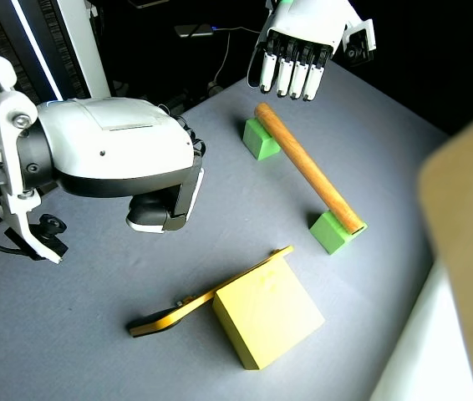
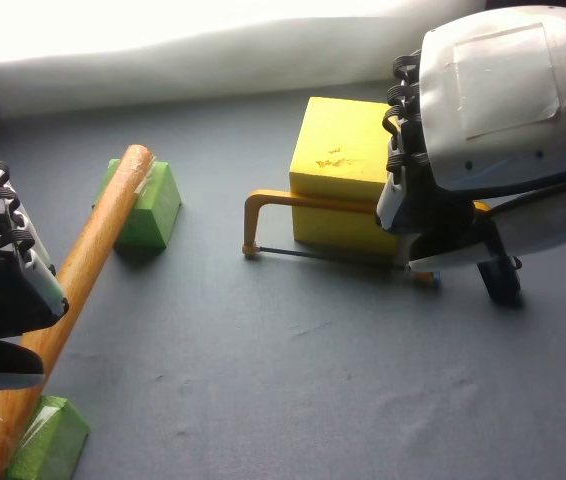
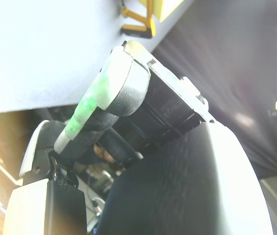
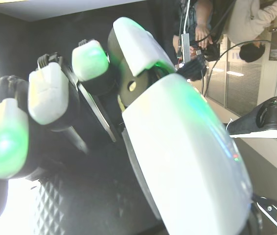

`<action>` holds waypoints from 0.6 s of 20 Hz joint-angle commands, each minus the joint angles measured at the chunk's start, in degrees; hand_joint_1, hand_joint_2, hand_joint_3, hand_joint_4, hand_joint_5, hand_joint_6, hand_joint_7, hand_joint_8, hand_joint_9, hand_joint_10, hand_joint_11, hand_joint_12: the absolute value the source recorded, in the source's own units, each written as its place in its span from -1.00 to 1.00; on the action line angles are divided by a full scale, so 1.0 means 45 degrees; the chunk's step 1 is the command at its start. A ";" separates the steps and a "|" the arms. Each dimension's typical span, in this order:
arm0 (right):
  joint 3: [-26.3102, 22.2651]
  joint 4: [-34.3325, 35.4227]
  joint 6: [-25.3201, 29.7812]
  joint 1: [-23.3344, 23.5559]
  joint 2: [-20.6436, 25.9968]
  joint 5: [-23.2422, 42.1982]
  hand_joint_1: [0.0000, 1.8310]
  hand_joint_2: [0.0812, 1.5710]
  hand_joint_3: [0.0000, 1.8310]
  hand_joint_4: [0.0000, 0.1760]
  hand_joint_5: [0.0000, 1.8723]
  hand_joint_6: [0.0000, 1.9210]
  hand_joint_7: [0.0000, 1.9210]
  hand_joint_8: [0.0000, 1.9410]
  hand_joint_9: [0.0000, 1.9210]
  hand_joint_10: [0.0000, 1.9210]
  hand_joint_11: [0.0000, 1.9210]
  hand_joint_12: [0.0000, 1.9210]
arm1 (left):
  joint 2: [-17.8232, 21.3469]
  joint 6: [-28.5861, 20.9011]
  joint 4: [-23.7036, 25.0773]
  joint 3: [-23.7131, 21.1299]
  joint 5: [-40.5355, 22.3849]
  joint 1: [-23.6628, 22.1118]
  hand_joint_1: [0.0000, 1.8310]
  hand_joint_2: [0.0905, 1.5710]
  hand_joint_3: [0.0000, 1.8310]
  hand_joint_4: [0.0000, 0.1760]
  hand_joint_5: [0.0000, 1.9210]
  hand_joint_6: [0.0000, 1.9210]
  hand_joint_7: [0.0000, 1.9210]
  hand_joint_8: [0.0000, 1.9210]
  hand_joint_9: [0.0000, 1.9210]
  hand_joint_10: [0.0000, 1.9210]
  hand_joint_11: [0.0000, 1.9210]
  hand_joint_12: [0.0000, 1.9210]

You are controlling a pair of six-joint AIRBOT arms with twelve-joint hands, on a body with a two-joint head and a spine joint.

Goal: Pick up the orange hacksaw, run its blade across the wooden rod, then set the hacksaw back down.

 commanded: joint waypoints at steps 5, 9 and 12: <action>0.0016 0.0972 0.0211 0.0081 0.0068 -0.0099 -0.93 0.40 -1.00 -1.00 -0.88 -1.00 -0.88 -1.00 -0.87 -1.00 -1.00 -0.38 | -0.0016 0.0049 -0.0807 0.0174 -0.0830 -0.0123 -1.00 0.48 -0.99 -1.00 -0.93 -1.00 -0.93 -1.00 -0.92 -0.99 -1.00 -0.66; -0.0276 0.0971 0.1894 0.0046 0.0413 -0.0785 -0.93 0.43 -1.00 -1.00 -0.89 -1.00 -0.89 -1.00 -0.89 -1.00 -1.00 -0.45 | 0.0011 0.0049 -0.0680 0.0131 -0.0669 -0.0036 -1.00 0.47 -1.00 -1.00 -0.91 -0.99 -0.91 -1.00 -0.91 -1.00 -1.00 -0.67; -0.0531 0.0970 0.3731 0.0185 0.0980 -0.2042 -0.93 0.42 -1.00 -1.00 -0.87 -0.99 -0.87 -1.00 -0.87 -0.99 -1.00 -0.43 | 0.0073 0.0048 -0.0061 0.0040 -0.0611 -0.0002 -1.00 0.47 -1.00 -1.00 -0.90 -1.00 -0.90 -0.99 -0.90 -0.99 -1.00 -0.68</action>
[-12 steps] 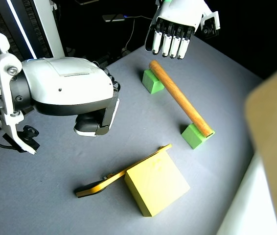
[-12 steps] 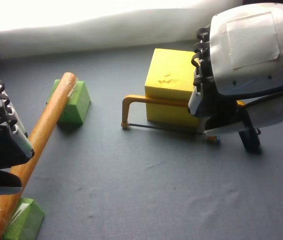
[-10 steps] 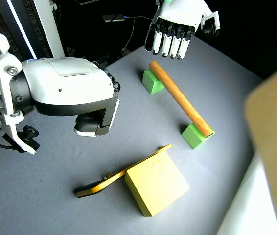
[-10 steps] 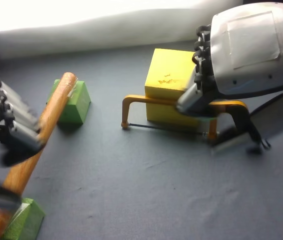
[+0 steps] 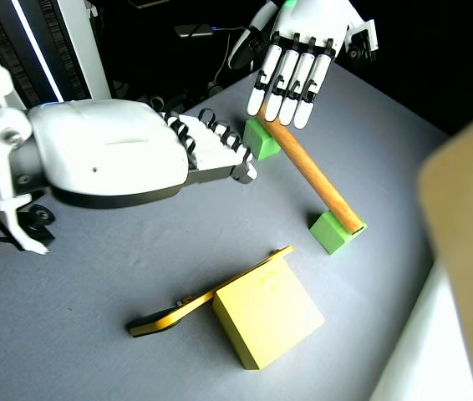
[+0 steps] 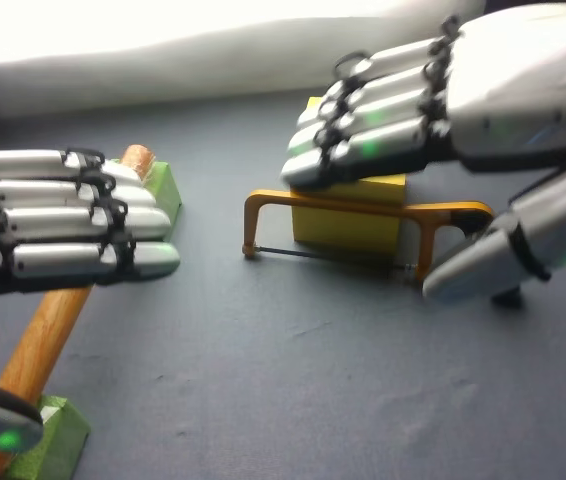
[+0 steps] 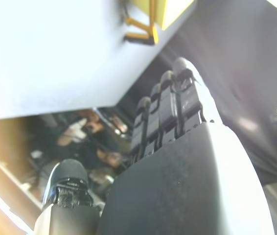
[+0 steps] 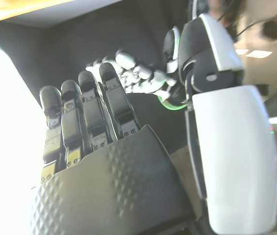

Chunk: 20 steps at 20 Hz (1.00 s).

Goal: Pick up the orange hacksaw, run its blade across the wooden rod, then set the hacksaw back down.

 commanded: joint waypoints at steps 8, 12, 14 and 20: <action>0.0093 0.0863 0.6090 -0.0982 0.2119 -0.2655 -0.96 0.46 -1.00 -1.00 -0.88 -1.00 -0.87 -1.00 -0.87 -1.00 -1.00 -0.48 | 0.0223 -0.0349 -0.0343 -0.0370 0.0798 -0.0248 -1.00 0.38 -1.00 -1.00 -0.97 -1.00 -0.96 -1.00 -0.95 -1.00 -1.00 -0.74; 0.0059 0.2753 0.7223 -0.3031 0.3324 -0.2236 -0.86 0.43 -1.00 -1.00 -0.88 -1.00 -0.87 -1.00 -0.86 -1.00 -1.00 -0.38 | 0.0552 -0.0357 -0.0344 -0.0998 0.2141 -0.0066 -1.00 0.40 -0.99 -1.00 -1.00 -1.00 -1.00 -1.00 -0.99 -1.00 -1.00 -0.82; 0.0059 0.2758 0.7314 -0.3191 0.3630 -0.2627 -0.79 0.41 -1.00 -1.00 -0.88 -1.00 -0.87 -1.00 -0.86 -1.00 -1.00 -0.34 | 0.0800 -0.0365 -0.0344 -0.1336 0.2723 0.0100 -1.00 0.43 -0.99 -1.00 -1.00 -1.00 -1.00 -1.00 -1.00 -1.00 -1.00 -0.85; 0.0104 0.2757 0.8285 -0.3942 0.3921 -0.3192 -0.38 0.35 -1.00 -1.00 -0.94 -1.00 -0.94 -1.00 -0.92 -1.00 -1.00 -0.47 | 0.1615 -0.0627 -0.0335 -0.2007 0.4657 0.0885 -1.00 0.42 -1.00 -1.00 -1.00 -1.00 -0.99 -1.00 -0.99 -1.00 -1.00 -0.79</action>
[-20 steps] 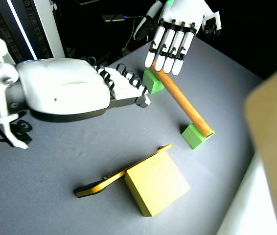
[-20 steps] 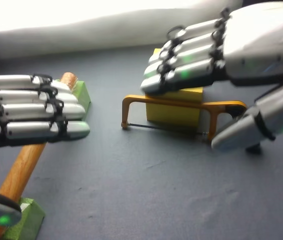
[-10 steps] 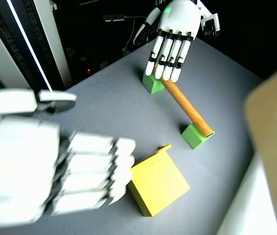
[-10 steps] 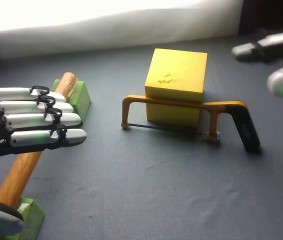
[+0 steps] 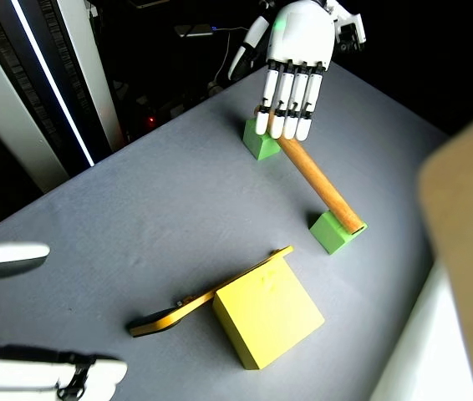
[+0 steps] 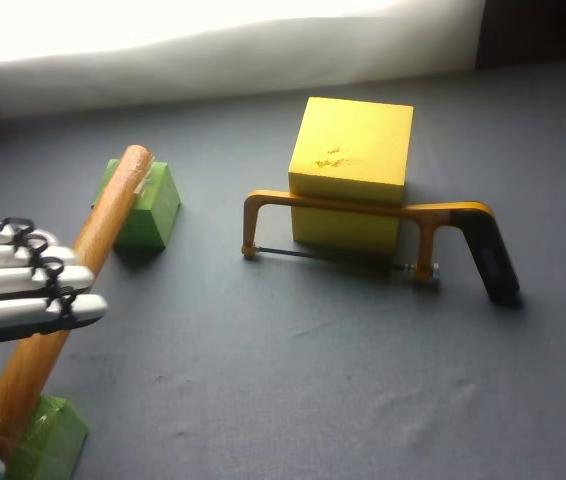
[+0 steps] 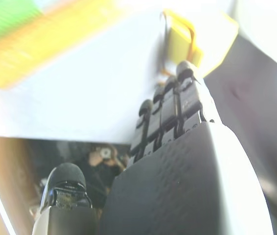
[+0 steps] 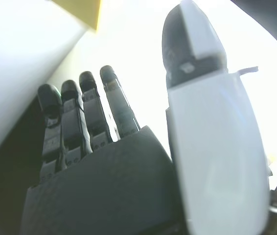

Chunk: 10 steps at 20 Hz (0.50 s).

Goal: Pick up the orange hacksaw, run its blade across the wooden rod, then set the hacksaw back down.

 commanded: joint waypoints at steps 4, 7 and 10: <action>-0.0036 0.0636 0.3117 -0.0685 -0.0295 -0.0210 -0.26 0.36 -1.00 -1.00 -0.97 -1.00 -0.96 -1.00 -0.94 -1.00 -1.00 -0.52 | 0.0652 -0.0491 0.0227 -0.0201 0.0266 0.0386 -1.00 0.41 -1.00 -1.00 -1.00 -1.00 -0.99 -1.00 -1.00 -1.00 -1.00 -0.80; -0.0090 0.0740 0.4611 -0.0959 -0.0501 -0.0966 -0.26 0.36 -1.00 -1.00 -0.97 -1.00 -0.96 -1.00 -0.94 -1.00 -1.00 -0.52 | 0.0906 -0.0608 0.0227 -0.0360 0.0851 0.0578 -1.00 0.41 -1.00 -1.00 -1.00 -1.00 -0.99 -1.00 -1.00 -1.00 -1.00 -0.80; 0.0868 0.4799 0.1510 -0.1879 -0.1230 0.0347 -0.26 0.36 -1.00 -1.00 -0.97 -1.00 -0.96 -1.00 -0.94 -1.00 -1.00 -0.52 | 0.1065 -0.0740 0.0229 -0.0466 0.0892 0.0601 -1.00 0.41 -1.00 -1.00 -1.00 -1.00 -0.99 -1.00 -1.00 -1.00 -1.00 -0.80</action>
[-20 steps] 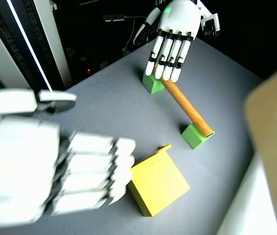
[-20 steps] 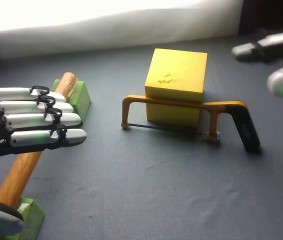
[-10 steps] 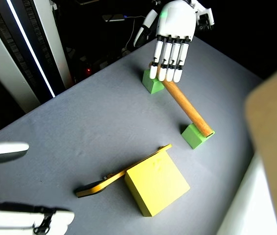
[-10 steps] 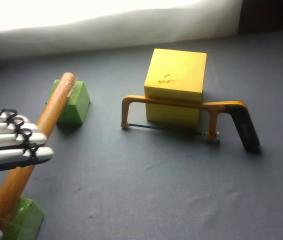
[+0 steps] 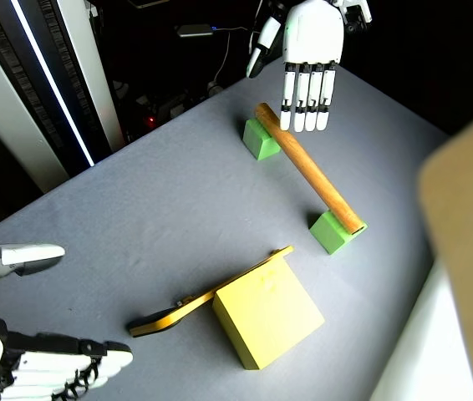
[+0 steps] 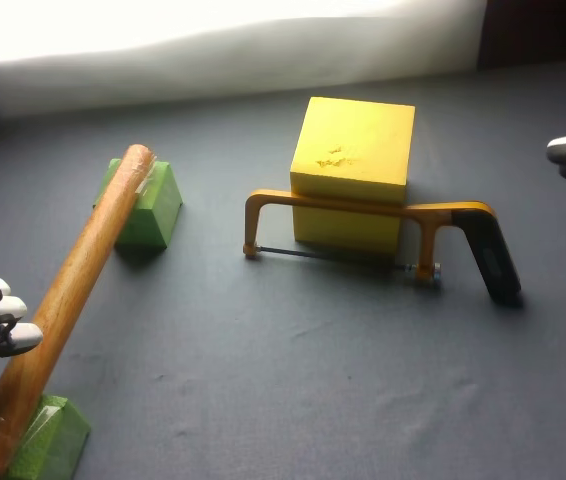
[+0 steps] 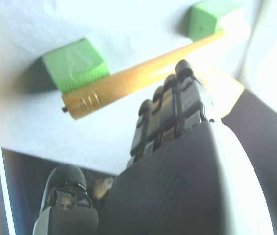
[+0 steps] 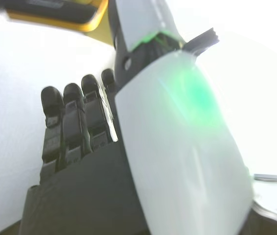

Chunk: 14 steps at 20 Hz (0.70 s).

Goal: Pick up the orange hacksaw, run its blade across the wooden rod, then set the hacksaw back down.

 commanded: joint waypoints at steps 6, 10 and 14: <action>0.1007 1.0367 -0.7526 -0.3293 -0.1330 0.4857 0.17 0.28 -1.00 -1.00 -0.87 -0.99 -0.91 -1.00 -0.90 -1.00 -1.00 -0.35 | 0.0186 -0.0514 0.0050 -0.0065 -0.0300 -0.0002 -1.00 0.45 -1.00 -1.00 -0.98 -1.00 -0.97 -1.00 -0.97 -1.00 -1.00 -0.77; 0.1009 1.2752 -0.9265 -0.3614 -0.1966 0.5793 0.12 0.27 -1.00 -1.00 -0.90 -1.00 -0.93 -1.00 -0.91 -1.00 -1.00 -0.34 | 0.0053 -0.0593 0.0316 -0.0051 -0.0301 0.0189 -1.00 0.46 -1.00 -1.00 -0.98 -1.00 -0.97 -1.00 -0.98 -1.00 -1.00 -0.78; 0.1053 1.4276 -0.9943 -0.4369 -0.2653 0.6761 0.13 0.29 -1.00 -1.00 -0.87 -1.00 -0.90 -1.00 -0.89 -1.00 -1.00 -0.36 | -0.0029 -0.0592 0.0316 -0.0130 -0.0227 0.0526 -1.00 0.46 -1.00 -1.00 -0.97 -1.00 -0.96 -1.00 -0.97 -1.00 -1.00 -0.76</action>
